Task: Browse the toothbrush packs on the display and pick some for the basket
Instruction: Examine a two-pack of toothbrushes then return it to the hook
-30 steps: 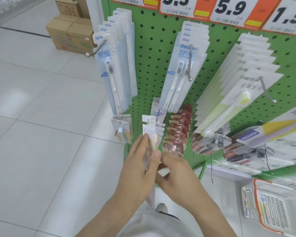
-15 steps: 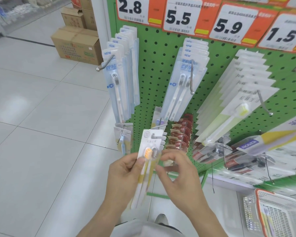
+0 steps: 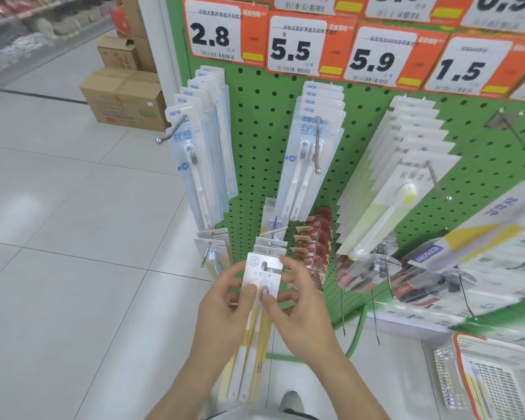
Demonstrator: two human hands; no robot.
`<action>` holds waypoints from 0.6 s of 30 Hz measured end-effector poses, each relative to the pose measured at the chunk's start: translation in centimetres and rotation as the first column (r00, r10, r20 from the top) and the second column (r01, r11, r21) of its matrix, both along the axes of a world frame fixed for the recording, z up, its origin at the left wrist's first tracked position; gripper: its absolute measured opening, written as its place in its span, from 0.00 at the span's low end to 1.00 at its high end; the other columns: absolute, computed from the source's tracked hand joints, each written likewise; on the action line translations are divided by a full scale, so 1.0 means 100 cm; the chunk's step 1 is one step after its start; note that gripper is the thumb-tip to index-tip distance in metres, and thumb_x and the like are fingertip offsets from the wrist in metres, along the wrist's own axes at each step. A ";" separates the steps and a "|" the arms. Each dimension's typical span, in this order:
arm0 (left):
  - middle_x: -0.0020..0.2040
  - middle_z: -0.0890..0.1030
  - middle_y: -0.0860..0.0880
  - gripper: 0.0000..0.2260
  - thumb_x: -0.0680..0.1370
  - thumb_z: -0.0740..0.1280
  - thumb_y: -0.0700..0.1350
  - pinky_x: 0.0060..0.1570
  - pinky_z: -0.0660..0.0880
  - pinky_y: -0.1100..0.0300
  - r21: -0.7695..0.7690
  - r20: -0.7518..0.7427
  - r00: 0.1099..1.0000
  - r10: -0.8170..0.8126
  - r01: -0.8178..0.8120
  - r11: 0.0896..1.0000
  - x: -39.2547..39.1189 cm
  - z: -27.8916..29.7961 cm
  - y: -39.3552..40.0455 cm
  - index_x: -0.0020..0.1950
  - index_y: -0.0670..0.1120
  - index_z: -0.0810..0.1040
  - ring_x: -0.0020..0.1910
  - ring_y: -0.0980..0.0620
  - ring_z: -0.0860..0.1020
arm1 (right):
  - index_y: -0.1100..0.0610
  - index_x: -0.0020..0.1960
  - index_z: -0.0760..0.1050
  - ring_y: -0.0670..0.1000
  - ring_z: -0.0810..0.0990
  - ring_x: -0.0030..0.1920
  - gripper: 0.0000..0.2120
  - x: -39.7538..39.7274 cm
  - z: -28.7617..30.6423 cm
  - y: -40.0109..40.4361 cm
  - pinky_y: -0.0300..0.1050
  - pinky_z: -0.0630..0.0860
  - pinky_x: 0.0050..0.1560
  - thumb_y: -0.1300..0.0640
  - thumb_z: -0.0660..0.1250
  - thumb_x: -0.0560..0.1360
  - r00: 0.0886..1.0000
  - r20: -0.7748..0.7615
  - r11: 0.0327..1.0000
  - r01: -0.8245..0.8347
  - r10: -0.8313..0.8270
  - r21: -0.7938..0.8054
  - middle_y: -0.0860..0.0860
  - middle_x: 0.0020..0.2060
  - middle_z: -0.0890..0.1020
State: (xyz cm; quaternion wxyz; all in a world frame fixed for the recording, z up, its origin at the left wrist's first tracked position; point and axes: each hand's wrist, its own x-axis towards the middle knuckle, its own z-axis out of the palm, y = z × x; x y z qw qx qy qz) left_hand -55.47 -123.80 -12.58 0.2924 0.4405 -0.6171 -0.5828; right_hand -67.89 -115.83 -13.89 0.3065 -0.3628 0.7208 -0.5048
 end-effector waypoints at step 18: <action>0.46 0.82 0.61 0.20 0.81 0.66 0.43 0.43 0.77 0.65 -0.211 0.316 0.938 -0.142 0.215 0.954 -0.013 -0.016 -0.019 0.70 0.60 0.68 0.43 0.66 0.80 | 0.37 0.75 0.55 0.48 0.80 0.57 0.29 -0.008 -0.006 -0.007 0.52 0.80 0.55 0.48 0.64 0.80 0.917 -0.352 0.970 -0.114 0.185 0.213 0.47 0.63 0.77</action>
